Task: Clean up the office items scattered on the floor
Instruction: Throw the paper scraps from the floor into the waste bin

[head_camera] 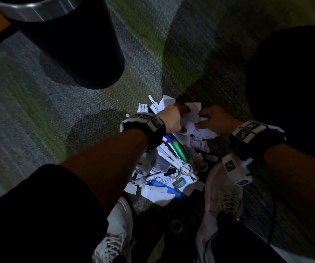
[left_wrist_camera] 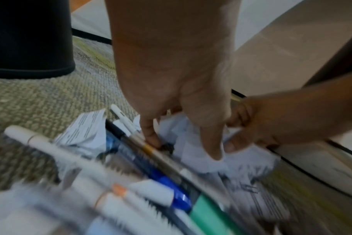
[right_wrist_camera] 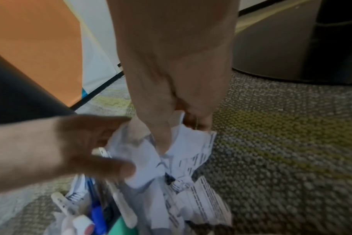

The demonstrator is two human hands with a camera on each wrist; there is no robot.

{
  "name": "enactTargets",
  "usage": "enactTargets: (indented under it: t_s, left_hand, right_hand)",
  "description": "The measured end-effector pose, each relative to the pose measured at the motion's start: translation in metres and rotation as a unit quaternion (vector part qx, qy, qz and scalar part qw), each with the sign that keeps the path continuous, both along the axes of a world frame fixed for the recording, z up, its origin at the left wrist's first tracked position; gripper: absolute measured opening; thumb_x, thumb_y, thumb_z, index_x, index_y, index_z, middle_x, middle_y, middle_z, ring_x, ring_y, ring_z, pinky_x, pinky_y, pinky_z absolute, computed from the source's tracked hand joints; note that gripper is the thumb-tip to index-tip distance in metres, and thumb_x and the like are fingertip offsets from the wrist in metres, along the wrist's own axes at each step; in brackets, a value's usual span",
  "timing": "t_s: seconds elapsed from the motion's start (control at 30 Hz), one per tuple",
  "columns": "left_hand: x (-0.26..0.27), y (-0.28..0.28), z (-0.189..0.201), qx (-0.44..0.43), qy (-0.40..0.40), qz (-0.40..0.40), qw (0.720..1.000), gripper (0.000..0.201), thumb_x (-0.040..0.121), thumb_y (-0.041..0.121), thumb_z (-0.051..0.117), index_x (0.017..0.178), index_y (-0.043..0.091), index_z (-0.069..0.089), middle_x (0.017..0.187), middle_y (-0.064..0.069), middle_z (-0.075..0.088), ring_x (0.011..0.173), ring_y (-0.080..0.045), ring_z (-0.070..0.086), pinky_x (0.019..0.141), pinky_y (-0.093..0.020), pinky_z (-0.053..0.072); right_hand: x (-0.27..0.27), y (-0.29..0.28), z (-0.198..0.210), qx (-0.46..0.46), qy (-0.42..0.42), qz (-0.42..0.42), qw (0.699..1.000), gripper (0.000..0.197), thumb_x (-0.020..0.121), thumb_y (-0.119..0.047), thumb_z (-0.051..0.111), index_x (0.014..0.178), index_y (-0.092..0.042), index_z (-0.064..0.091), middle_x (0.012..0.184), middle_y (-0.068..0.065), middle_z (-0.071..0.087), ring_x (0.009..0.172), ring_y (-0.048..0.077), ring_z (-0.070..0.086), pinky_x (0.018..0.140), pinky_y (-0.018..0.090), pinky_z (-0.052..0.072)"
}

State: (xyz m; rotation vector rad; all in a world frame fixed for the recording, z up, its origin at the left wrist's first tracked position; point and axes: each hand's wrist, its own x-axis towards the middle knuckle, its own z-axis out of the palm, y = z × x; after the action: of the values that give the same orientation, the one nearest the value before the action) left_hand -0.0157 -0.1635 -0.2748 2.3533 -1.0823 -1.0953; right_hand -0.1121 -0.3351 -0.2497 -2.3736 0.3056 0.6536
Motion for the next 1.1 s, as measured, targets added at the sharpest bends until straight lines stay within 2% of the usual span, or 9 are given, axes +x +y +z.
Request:
enactTargets:
  t_s: [0.1,0.2,0.27,0.43,0.53,0.7,0.87,1.0,1.1]
  left_hand:
    - [-0.011,0.003,-0.007,0.012,-0.003,0.014,1.0,0.062,0.074,0.033,0.074,0.131,0.018,0.056,0.124,-0.012,0.063,0.109,-0.032,0.063,0.088,-0.038,0.054]
    - [-0.009,0.004,-0.006,-0.007,-0.005,0.079,0.997,0.045,0.083,0.027,0.07,0.125,0.015,0.059,0.121,-0.012,0.064,0.109,-0.031,0.063,0.092,-0.04,0.053]
    - [0.0,0.005,-0.005,-0.009,-0.013,0.121,0.992,0.04,0.082,0.024,0.072,0.118,0.013,0.061,0.117,-0.011,0.065,0.105,-0.03,0.065,0.089,-0.04,0.055]
    - [0.023,0.014,0.002,-0.013,-0.042,0.153,0.987,0.02,0.081,0.015,0.067,0.099,0.007,0.069,0.101,-0.016,0.071,0.097,-0.032,0.067,0.077,-0.033,0.054]
    - [0.027,0.017,0.005,-0.027,-0.089,0.183,0.979,0.019,0.081,0.011,0.068,0.1,0.006,0.066,0.104,-0.02,0.068,0.098,-0.037,0.065,0.082,-0.041,0.055]
    - [0.031,0.013,0.005,0.036,-0.149,0.166,0.974,0.057,0.08,0.006,0.075,0.129,0.01,0.045,0.132,-0.018,0.039,0.101,-0.044,0.06,0.085,-0.049,0.052]
    - [0.03,0.013,0.006,0.043,-0.176,0.094,0.979,0.044,0.085,0.011,0.071,0.125,0.011,0.055,0.128,-0.014,0.051,0.109,-0.038,0.06,0.088,-0.044,0.05]
    - [0.029,0.014,0.015,0.072,-0.144,0.086,0.983,0.029,0.088,0.012,0.067,0.116,0.005,0.06,0.121,-0.02,0.06,0.114,-0.04,0.058,0.092,-0.044,0.05]
    - [0.024,0.021,0.021,0.054,-0.107,0.118,0.986,0.033,0.091,0.017,0.065,0.12,0.004,0.057,0.126,-0.021,0.056,0.116,-0.039,0.056,0.094,-0.042,0.048]
  right_hand:
    - [0.002,-0.001,0.007,0.023,0.009,-0.013,1.0,0.019,0.077,-0.02,0.077,0.092,-0.008,0.075,0.09,0.008,0.072,0.083,0.02,0.065,0.073,0.038,0.051]
    - [0.005,-0.01,0.013,0.04,0.014,-0.054,0.998,0.022,0.08,-0.016,0.079,0.099,-0.005,0.073,0.096,0.009,0.069,0.082,0.016,0.061,0.07,0.029,0.046]
    - [0.007,-0.018,0.012,0.026,0.011,-0.076,0.997,0.027,0.079,-0.015,0.079,0.102,-0.003,0.072,0.101,0.013,0.069,0.091,0.024,0.064,0.075,0.035,0.049]
    - [0.017,-0.013,-0.003,-0.068,0.028,-0.118,0.99,0.074,0.074,-0.031,0.084,0.135,-0.006,0.049,0.135,0.016,0.05,0.12,0.033,0.051,0.087,0.035,0.043]
    - [0.018,0.01,-0.018,-0.111,0.034,-0.119,0.986,0.099,0.067,-0.034,0.088,0.145,-0.008,0.033,0.141,0.022,0.038,0.123,0.041,0.046,0.093,0.045,0.046]
    - [0.026,0.023,-0.03,-0.112,0.014,-0.098,0.989,0.07,0.067,-0.02,0.085,0.129,-0.009,0.053,0.128,0.022,0.044,0.11,0.039,0.05,0.073,0.036,0.041]
    - [0.025,0.017,-0.038,-0.095,0.008,-0.069,0.993,0.04,0.068,-0.027,0.084,0.095,-0.002,0.068,0.106,0.02,0.058,0.092,0.036,0.058,0.063,0.033,0.033]
    - [0.021,0.023,-0.024,-0.053,-0.025,-0.102,0.993,0.025,0.083,-0.01,0.073,0.089,0.012,0.065,0.086,0.019,0.052,0.081,0.027,0.053,0.066,0.037,0.036]
    - [0.024,0.026,-0.01,0.009,-0.032,-0.157,0.987,0.02,0.086,-0.006,0.068,0.08,0.012,0.063,0.077,0.024,0.057,0.072,0.028,0.055,0.063,0.037,0.037]
